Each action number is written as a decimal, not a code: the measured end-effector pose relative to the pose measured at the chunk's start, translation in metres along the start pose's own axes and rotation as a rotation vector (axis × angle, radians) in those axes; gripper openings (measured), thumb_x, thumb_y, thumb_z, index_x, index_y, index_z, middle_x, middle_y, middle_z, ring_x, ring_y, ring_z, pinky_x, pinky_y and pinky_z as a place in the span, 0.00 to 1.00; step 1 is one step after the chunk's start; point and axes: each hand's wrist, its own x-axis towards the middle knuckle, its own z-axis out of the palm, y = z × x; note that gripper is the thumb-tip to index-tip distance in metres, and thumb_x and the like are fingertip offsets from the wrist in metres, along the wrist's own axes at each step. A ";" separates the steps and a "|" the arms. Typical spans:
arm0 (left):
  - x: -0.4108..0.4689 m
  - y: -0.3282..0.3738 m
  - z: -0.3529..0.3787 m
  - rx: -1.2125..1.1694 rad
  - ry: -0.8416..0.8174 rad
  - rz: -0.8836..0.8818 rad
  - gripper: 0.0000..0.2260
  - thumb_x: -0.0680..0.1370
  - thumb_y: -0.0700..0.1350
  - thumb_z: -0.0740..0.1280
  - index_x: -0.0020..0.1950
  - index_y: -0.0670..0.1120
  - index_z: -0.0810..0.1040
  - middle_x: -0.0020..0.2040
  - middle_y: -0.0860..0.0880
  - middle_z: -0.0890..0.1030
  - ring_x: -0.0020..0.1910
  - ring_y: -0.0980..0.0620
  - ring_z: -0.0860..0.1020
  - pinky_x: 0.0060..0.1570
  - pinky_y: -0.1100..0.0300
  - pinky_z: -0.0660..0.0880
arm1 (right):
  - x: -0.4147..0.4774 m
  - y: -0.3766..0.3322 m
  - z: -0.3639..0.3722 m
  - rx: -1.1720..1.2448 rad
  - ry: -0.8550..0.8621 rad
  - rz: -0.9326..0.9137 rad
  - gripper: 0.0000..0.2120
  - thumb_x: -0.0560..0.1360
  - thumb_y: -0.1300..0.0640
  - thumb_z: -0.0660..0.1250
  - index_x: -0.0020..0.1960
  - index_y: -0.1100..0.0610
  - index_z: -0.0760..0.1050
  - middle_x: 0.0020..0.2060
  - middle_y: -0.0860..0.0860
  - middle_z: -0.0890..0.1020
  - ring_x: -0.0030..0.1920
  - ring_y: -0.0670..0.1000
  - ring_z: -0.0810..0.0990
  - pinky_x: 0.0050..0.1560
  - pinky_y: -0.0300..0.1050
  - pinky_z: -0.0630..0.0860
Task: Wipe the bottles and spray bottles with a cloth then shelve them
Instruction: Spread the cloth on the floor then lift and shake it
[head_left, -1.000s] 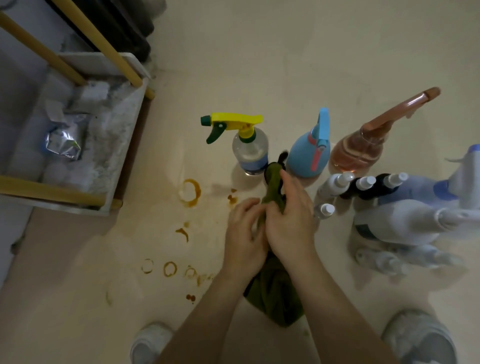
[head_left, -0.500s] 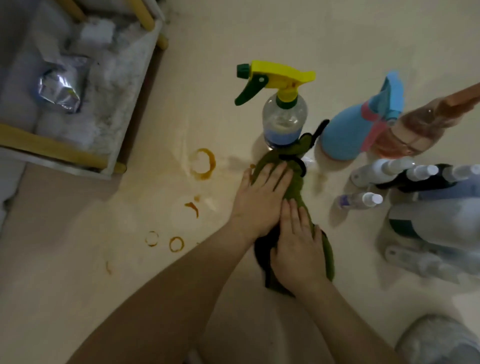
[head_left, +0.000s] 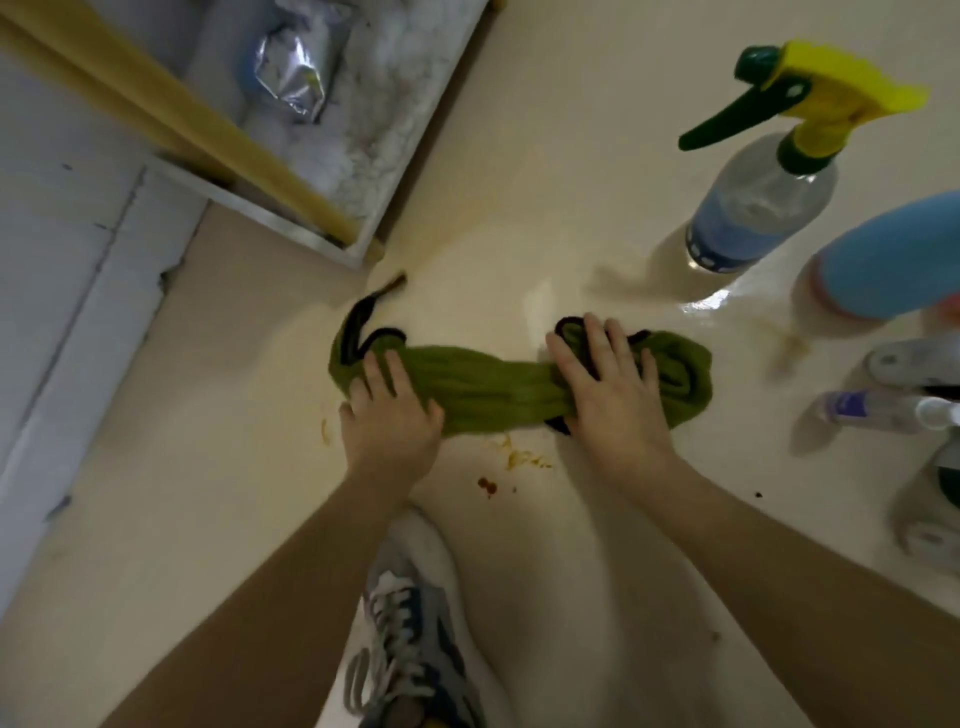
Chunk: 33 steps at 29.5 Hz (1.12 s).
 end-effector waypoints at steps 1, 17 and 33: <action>-0.017 -0.005 0.009 0.020 -0.053 -0.052 0.34 0.82 0.56 0.51 0.80 0.40 0.42 0.80 0.37 0.50 0.75 0.35 0.58 0.70 0.43 0.62 | -0.010 -0.008 0.006 0.037 -0.006 -0.032 0.36 0.77 0.49 0.67 0.79 0.48 0.53 0.79 0.58 0.49 0.79 0.61 0.46 0.74 0.65 0.49; -0.104 0.165 0.022 -0.044 -0.074 0.653 0.25 0.80 0.40 0.57 0.78 0.42 0.60 0.79 0.38 0.54 0.77 0.34 0.54 0.74 0.43 0.58 | -0.068 0.043 -0.028 0.641 0.627 0.502 0.22 0.70 0.66 0.56 0.60 0.62 0.77 0.55 0.59 0.81 0.56 0.59 0.78 0.58 0.43 0.70; -0.024 0.101 -0.004 -0.048 0.121 0.438 0.27 0.82 0.51 0.59 0.80 0.53 0.53 0.81 0.46 0.53 0.76 0.43 0.59 0.69 0.51 0.66 | -0.025 0.045 -0.008 0.004 0.061 0.188 0.30 0.80 0.51 0.58 0.79 0.54 0.53 0.79 0.55 0.53 0.78 0.58 0.52 0.74 0.59 0.53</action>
